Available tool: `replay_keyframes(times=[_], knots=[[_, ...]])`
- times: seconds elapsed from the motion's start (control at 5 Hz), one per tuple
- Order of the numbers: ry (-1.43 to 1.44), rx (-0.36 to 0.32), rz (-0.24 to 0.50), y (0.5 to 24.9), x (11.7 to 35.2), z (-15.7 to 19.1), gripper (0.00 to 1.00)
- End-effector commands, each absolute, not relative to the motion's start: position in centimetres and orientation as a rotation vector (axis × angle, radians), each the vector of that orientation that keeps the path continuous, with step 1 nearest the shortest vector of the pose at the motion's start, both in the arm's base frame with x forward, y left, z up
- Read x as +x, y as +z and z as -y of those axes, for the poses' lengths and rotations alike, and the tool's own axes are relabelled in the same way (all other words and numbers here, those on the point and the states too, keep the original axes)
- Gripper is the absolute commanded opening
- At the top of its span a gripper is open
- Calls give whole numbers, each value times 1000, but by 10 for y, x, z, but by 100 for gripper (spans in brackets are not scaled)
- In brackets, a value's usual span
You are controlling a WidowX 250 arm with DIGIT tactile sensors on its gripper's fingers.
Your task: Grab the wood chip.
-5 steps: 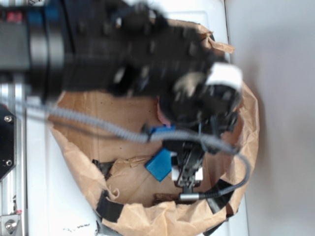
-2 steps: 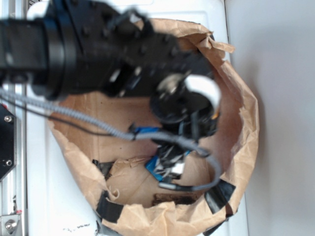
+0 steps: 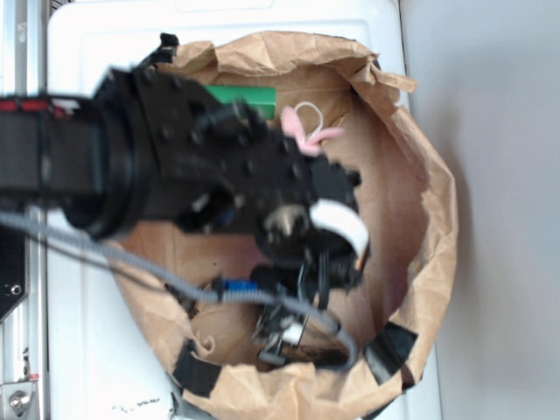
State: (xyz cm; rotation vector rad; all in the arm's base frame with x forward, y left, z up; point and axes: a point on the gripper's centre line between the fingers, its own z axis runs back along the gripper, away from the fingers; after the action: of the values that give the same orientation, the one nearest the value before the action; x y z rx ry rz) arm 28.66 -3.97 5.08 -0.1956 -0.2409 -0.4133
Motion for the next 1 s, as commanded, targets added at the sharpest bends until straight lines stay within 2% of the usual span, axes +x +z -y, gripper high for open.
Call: replay_keyframes(times=[0.0, 0.2, 0.6, 0.8], knots=[[-534, -334, 213, 81, 288, 68, 100], [-574, -361, 221, 74, 281, 72, 100], [-621, -439, 289, 52, 277, 94, 100], [-628, -433, 296, 41, 275, 103, 100]])
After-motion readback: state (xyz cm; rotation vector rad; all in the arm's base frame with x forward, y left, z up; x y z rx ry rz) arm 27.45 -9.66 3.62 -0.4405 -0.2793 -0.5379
